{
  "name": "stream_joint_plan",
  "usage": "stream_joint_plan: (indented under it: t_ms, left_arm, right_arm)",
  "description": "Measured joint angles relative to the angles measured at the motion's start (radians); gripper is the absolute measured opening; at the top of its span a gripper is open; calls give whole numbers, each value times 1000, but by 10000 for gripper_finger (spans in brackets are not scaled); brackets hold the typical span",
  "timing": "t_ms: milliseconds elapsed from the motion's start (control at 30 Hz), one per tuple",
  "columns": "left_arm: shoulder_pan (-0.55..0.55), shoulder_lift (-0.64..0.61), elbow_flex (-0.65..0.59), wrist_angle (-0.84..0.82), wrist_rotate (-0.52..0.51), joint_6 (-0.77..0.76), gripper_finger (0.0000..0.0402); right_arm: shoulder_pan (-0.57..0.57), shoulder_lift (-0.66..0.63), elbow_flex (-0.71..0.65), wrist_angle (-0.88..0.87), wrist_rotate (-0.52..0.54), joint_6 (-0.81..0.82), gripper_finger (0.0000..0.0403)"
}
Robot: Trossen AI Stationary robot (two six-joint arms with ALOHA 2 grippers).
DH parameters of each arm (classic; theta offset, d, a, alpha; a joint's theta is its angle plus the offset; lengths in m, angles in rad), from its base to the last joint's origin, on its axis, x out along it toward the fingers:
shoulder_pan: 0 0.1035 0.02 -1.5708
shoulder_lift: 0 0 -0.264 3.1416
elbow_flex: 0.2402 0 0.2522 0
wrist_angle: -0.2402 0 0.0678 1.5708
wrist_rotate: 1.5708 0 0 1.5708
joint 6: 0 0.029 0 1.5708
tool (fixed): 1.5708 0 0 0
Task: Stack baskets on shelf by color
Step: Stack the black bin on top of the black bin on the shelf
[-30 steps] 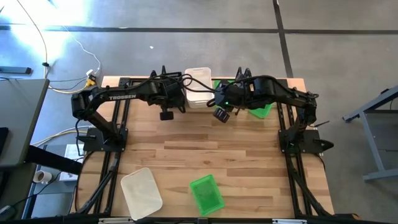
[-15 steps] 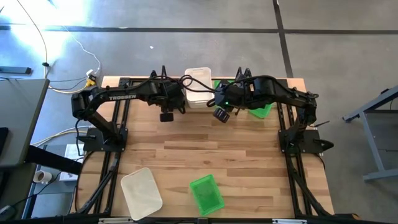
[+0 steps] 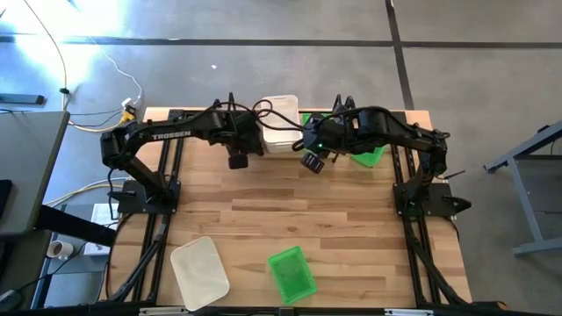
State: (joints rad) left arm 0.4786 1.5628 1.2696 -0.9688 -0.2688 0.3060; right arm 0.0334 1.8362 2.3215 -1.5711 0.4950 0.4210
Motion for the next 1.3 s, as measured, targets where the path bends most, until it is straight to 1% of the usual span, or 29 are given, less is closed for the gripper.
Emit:
stream_joint_plan:
  t_ms: [100, 200, 267, 433, 667, 900, 1000, 1133, 1200, 1300]
  left_arm:
    - [-1, -5, 28, 3, -3, -2, 141]
    - [7, -5, 44, 17, -12, -42, 136]
    - [19, -5, 47, 46, -31, -74, 133]
    - [40, 16, 47, 50, -27, -120, 131]
    - [31, 84, 47, 43, -7, -120, 131]
    - [31, 102, 47, 45, -40, -108, 131]
    - [34, 79, 47, 42, -40, -105, 131]
    - [25, 34, 48, 8, -13, -138, 131]
    - [8, 4, 48, -16, 14, -174, 131]
    - [-26, -48, 48, -56, 87, -232, 131]
  right_arm:
    - [0, 0, 0, 0, 0, 0, 106]
    - [0, 0, 0, 0, 0, 0, 106]
    - [0, 0, 0, 0, 0, 0, 106]
    - [0, 0, 0, 0, -1, 0, 106]
    - [0, 0, 0, 0, -1, 0, 106]
    - [0, 0, 0, 0, -1, 0, 106]
    - [0, 0, 0, 0, -1, 0, 106]
    - [0, 0, 0, 0, -18, 10, 106]
    - [0, 0, 0, 0, -44, 24, 106]
    - [2, 0, 0, 0, -108, 52, 106]
